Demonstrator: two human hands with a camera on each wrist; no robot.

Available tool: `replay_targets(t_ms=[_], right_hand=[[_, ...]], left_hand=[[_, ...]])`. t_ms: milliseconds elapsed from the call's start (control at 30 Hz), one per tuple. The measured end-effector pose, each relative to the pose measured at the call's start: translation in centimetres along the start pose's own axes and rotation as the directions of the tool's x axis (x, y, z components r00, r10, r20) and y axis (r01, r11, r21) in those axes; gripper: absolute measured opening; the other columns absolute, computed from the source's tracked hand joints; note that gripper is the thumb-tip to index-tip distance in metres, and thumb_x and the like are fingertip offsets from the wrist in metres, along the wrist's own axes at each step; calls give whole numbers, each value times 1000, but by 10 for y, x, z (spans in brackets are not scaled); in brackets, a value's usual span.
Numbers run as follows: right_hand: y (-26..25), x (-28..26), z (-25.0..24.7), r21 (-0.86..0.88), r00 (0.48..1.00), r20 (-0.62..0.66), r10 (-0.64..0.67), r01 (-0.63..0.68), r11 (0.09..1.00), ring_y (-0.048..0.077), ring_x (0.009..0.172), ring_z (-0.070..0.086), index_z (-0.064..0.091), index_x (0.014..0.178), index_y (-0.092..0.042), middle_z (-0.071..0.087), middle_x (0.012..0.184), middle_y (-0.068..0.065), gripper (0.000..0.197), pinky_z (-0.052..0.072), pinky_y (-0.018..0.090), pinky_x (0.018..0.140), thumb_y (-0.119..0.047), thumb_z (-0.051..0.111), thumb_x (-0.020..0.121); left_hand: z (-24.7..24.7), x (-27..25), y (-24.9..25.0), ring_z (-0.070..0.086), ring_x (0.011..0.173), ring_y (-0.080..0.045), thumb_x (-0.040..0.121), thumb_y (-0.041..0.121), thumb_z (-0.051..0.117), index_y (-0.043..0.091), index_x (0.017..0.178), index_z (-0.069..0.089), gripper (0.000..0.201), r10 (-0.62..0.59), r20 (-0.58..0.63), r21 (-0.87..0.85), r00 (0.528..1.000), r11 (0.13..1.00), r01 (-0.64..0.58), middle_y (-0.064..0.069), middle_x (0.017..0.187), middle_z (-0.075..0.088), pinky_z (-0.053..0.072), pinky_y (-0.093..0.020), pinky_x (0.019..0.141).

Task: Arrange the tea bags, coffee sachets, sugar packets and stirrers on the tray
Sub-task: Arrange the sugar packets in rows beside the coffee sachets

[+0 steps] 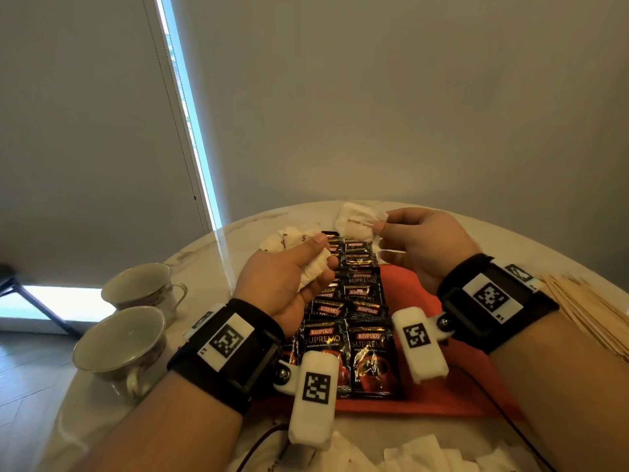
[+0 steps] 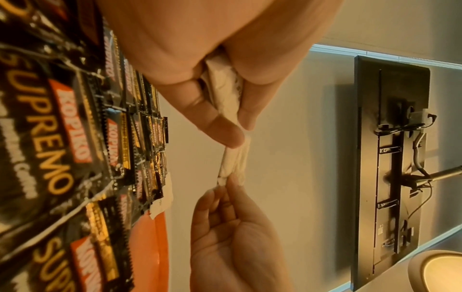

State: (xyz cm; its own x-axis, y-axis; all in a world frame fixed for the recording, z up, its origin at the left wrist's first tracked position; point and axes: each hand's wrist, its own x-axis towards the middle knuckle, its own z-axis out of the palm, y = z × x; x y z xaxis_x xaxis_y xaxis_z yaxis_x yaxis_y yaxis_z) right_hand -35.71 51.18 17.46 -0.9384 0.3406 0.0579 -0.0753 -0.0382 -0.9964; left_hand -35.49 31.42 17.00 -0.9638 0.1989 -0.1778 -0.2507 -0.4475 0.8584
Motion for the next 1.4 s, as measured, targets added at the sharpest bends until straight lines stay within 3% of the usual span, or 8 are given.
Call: replay_targets(t_ms=[167, 433, 600, 800, 900, 1067, 1233, 1400], right_hand=[[16, 21, -40, -50, 958, -209, 196, -210, 976, 18, 54, 53, 60, 87, -8, 57, 68, 11, 17, 49, 31, 55, 8, 62, 94], [23, 44, -45, -366, 911, -239, 336, -405, 838, 26, 68, 60, 67, 91, 6, 65, 76, 17, 4, 50, 42, 84, 3, 65, 93], [20, 49, -36, -471, 894, -268, 360, -447, 760, 20, 56, 60, 66, 85, 0, 64, 68, 12, 11, 45, 25, 45, -4, 66, 95], [22, 50, -35, -386, 897, -248, 367, -439, 811, 24, 76, 67, 69, 93, 3, 73, 91, 21, 4, 61, 40, 83, 0, 66, 93], [25, 49, -40, -294, 903, -235, 358, -418, 860, 23, 73, 69, 66, 111, 5, 69, 87, 15, 19, 61, 36, 70, -2, 65, 94], [22, 44, -37, -264, 898, -226, 377, -429, 864, 20, 70, 62, 65, 99, 3, 64, 81, 12, 8, 57, 43, 93, -1, 58, 99], [25, 38, -32, -321, 899, -176, 401, -437, 840, 18, 68, 60, 68, 103, 0, 66, 84, 11, 9, 56, 31, 63, -6, 65, 96], [22, 36, -30, -299, 891, -143, 431, -454, 839, 17, 65, 60, 69, 105, 2, 65, 82, 9, 13, 55, 28, 60, -6, 61, 99]], left_hand=[[0, 0, 1, 73, 61, -15, 89, 12, 77, -3, 109, 71, 25, -12, -4, -14, 1000, 1000, 12, -10, 73, 76, 58, -22, 49], [-2, 2, 0, 73, 62, -16, 89, 12, 77, -2, 109, 71, 24, -13, 5, -11, 1000, 1000, 13, -10, 74, 76, 57, -22, 49], [-3, 4, 1, 71, 61, -15, 89, 13, 76, -3, 111, 71, 27, -21, 12, -4, 1000, 1000, 21, -11, 72, 75, 59, -22, 51], [-4, 7, 0, 73, 63, -16, 87, 12, 77, -4, 113, 71, 31, -21, 3, -9, 1000, 1000, 21, -13, 79, 75, 58, -23, 50], [-3, 7, -1, 73, 64, -16, 85, 13, 78, -4, 114, 71, 33, -18, -4, -7, 1000, 1000, 18, -14, 83, 75, 57, -22, 50], [-3, 6, -4, 74, 65, -16, 83, 14, 79, -3, 114, 71, 36, -19, -10, 8, 1000, 1000, 19, -11, 76, 76, 58, -23, 51], [1, 4, -6, 73, 61, -16, 90, 11, 75, -3, 113, 70, 28, -17, 0, 13, 1000, 1000, 17, -10, 73, 75, 59, -23, 51], [2, 1, -2, 76, 66, -25, 99, 4, 63, -1, 122, 62, 24, -57, 5, -47, 998, 997, 58, -20, 92, 76, 63, -29, 56]])
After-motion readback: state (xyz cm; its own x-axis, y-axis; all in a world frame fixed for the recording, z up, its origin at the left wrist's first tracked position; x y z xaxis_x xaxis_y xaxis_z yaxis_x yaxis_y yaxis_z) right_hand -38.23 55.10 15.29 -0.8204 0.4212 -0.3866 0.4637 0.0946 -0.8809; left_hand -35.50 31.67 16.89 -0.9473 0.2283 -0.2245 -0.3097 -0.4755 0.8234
